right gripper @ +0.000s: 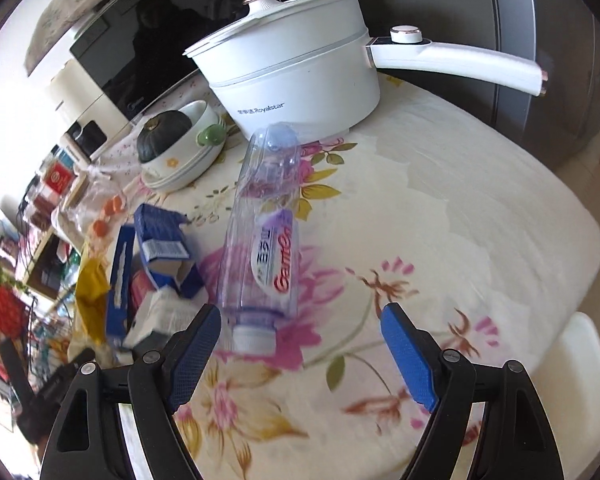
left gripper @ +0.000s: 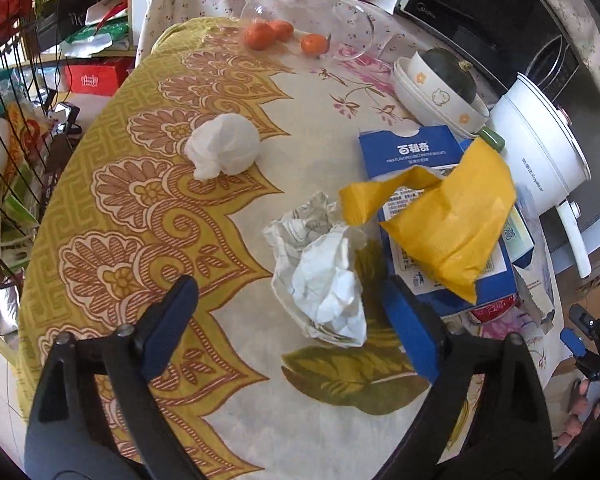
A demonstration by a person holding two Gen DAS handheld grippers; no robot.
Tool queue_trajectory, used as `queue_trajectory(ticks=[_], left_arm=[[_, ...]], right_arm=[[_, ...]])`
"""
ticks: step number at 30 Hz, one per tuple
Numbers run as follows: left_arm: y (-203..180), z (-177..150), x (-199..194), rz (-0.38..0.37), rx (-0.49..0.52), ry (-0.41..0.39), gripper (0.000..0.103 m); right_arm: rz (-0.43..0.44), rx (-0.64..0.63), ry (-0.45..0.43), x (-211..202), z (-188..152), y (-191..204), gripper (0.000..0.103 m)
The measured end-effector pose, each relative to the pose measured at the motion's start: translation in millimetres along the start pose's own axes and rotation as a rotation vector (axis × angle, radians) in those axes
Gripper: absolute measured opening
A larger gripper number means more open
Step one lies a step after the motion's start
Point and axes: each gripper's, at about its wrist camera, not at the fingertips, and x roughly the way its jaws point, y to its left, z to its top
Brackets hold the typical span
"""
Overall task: Collect trash
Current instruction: 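Grasp the crumpled tissue with the left tool while the right tool grasps the water bottle, then carry tissue and water bottle over the white bin and open both tools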
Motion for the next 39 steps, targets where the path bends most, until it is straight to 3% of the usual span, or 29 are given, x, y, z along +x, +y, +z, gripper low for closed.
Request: queue_trajectory(ticks=[5, 9, 11, 16, 25, 39], left_arm=[[-3, 0, 1, -0.009, 0.005, -0.036, 0.070], [-13, -2, 5, -0.030, 0.073, -0.023, 0.046], [-15, -2, 4, -0.021, 0.095, -0.028, 0.046], [-16, -2, 1, -0.027, 0.101, -0.022, 0.042], [-19, -6, -21, -0.058, 0.110, -0.036, 0.038], [-53, -27, -62, -0.172, 0.154, -0.052, 0.038]], right_arm=[[0.059, 0.029, 0.010, 28, 5, 10, 0.083], [0.039, -0.004, 0.034, 47, 1, 22, 0.077], [0.048, -0.005, 0.061, 57, -2, 23, 0.064], [0.048, -0.019, 0.058, 51, -5, 20, 0.063], [0.024, -0.037, 0.004, 2, -4, 3, 0.063], [-0.019, -0.110, -0.041, -74, -23, -25, 0.063]])
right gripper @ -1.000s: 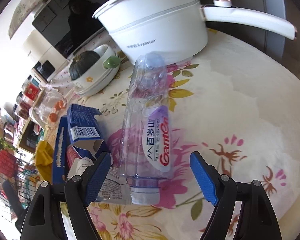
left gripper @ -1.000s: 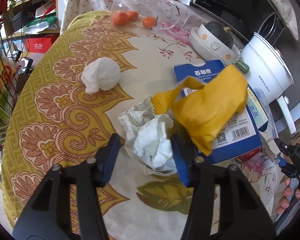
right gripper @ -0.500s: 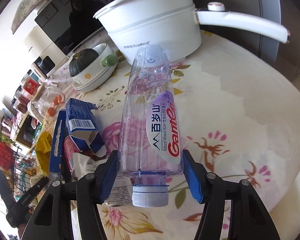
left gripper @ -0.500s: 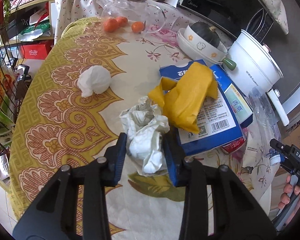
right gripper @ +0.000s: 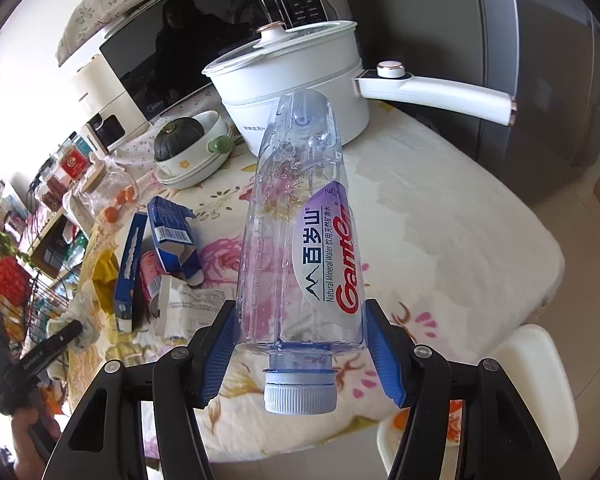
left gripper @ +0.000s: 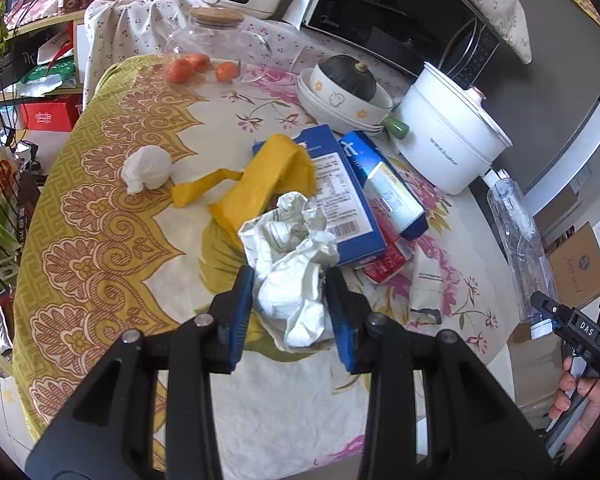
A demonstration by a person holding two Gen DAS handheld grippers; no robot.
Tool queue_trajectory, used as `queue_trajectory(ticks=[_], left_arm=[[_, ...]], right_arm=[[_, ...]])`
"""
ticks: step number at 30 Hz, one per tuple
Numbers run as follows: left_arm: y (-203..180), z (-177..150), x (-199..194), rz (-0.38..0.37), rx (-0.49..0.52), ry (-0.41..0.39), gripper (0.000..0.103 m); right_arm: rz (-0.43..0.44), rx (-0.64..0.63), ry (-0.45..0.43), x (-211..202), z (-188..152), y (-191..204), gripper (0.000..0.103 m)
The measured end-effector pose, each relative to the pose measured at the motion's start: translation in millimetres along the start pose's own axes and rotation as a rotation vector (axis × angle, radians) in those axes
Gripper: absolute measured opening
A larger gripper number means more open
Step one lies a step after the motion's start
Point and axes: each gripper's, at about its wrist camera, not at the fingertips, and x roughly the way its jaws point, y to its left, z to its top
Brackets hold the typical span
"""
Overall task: Collect trash
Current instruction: 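Carry tissue and water bottle over the white bin and open both tools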
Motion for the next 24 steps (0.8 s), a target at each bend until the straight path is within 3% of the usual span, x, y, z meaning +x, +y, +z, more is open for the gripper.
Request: queue_trajectory(ticks=[13, 24], left_arm=[[-77, -32, 6, -0.133, 0.115, 0.059, 0.038], [-150, -63, 18, -0.212, 0.256, 0.120, 0.038]], right_arm=[[-0.061, -0.043, 0.013, -54, -32, -39, 0.063], [-0.120, -0.005, 0.043, -86, -63, -94, 0.063]])
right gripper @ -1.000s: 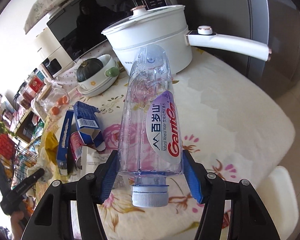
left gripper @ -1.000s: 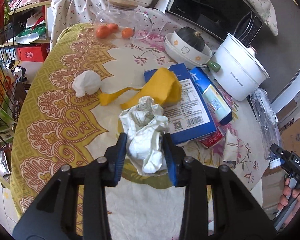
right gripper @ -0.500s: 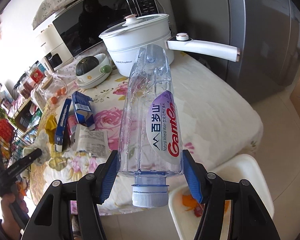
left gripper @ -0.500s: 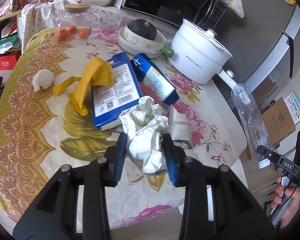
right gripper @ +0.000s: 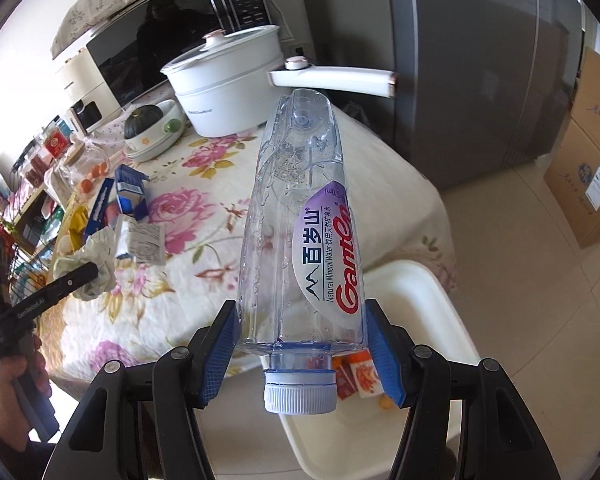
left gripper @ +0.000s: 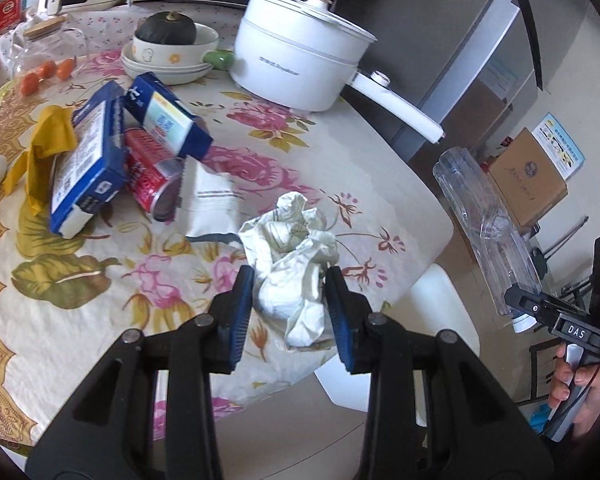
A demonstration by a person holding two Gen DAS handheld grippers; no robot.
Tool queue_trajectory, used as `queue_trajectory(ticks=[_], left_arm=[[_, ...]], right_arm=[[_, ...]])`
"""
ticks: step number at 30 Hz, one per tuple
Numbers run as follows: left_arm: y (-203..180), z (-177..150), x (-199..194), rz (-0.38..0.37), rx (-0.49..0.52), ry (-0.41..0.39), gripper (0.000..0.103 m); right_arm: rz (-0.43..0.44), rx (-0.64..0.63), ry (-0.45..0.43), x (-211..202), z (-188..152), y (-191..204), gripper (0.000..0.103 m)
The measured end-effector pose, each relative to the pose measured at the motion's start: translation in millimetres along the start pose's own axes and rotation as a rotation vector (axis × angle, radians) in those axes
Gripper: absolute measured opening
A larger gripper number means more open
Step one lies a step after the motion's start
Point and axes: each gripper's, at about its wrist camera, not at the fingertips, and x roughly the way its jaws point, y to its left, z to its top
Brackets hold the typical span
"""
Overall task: Collect trash
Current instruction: 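Carry tissue and water bottle over the white bin and open both tools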
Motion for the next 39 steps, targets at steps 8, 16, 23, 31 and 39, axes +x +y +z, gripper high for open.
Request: queue_trajectory(ticks=[8, 16, 23, 31, 39], left_arm=[[-62, -16, 29, -0.065, 0.127, 0.066, 0.038], [-123, -42, 61, -0.123, 0.268, 0.137, 0.038], [-152, -63, 89, -0.129, 0.345, 0.201, 0.039], [-159, -65, 95, -0.106, 0.367, 0.215, 0.071], [-143, -58, 84, -0.012, 0.369, 0.190, 0.087]], right_arm=[[-0.041, 0.010, 0.046, -11, -33, -42, 0.063], [-0.074, 0.004, 0.130, -13, -64, -73, 0.063], [-0.075, -0.031, 0.214, -4, -87, -84, 0.063], [-0.076, -0.045, 0.272, 6, -97, -94, 0.063], [-0.077, -0.060, 0.298, 14, -96, -88, 0.063]])
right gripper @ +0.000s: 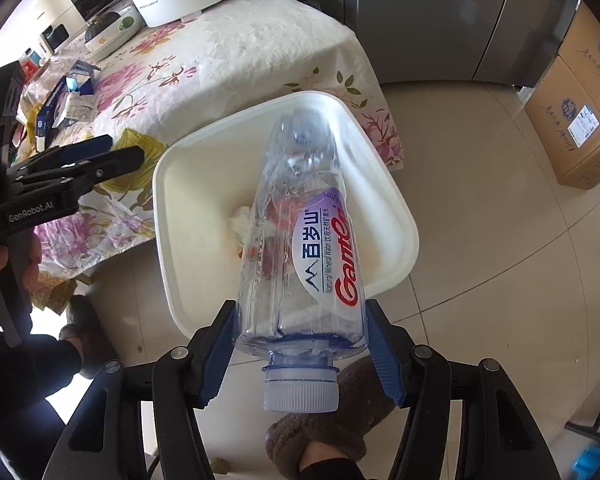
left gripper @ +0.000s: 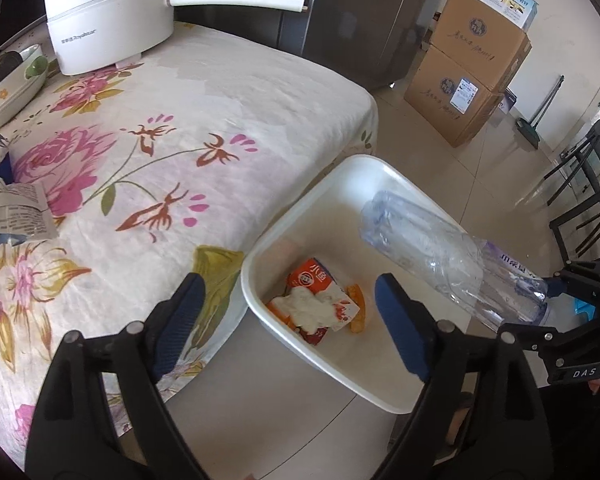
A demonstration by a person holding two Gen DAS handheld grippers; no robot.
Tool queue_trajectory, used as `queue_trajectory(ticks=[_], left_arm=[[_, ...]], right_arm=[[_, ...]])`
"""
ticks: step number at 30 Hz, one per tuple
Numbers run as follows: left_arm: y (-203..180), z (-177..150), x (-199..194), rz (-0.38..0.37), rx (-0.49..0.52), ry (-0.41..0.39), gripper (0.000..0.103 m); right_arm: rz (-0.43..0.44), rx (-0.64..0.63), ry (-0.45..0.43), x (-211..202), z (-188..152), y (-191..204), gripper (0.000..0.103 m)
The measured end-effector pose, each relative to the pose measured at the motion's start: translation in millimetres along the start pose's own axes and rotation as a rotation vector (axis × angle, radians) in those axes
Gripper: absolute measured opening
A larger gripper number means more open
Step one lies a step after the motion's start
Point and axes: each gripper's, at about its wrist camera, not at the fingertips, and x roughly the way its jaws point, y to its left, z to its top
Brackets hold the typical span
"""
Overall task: Collect trash
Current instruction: 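Carry tissue and water bottle over the white bin and open both tools, then grasp the yellow snack wrapper with the left tool while the right tool grasps the white paper packet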
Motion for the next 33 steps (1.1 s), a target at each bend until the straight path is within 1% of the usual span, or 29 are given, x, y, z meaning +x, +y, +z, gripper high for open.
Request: queue_trajectory(ticks=[4, 7, 8, 9, 10, 14, 21, 33], left_arm=[[10, -3, -5, 0.028, -0.012, 0.002, 0.091], [17, -5, -10, 0.044, -0.012, 0.005, 0.095], [19, -5, -12, 0.050, -0.012, 0.005, 0.095], [20, -6, -14, 0.055, -0.013, 0.004, 0.096], [22, -6, -15, 0.060, -0.014, 0.004, 0.096], [31, -8, -23, 0.073, -0.026, -0.004, 0.098], [56, -12, -41, 0.114, -0.068, -0.028, 0.101], [122, -25, -82, 0.218, -0.171, -0.079, 0.102]], right_arm=[[-0.012, -0.003, 0.015, 3, 0, 2, 0.063], [-0.005, 0.014, -0.003, 2, 3, 1, 0.065], [-0.019, 0.027, -0.001, 2, 5, 0, 0.072], [-0.027, 0.042, -0.003, 1, 7, -1, 0.075], [-0.027, 0.055, -0.010, 0, 8, -2, 0.081], [-0.002, 0.095, -0.028, -7, 16, -4, 0.081], [0.021, 0.108, -0.074, -19, 33, 8, 0.083], [0.038, 0.042, -0.104, -18, 67, 66, 0.084]])
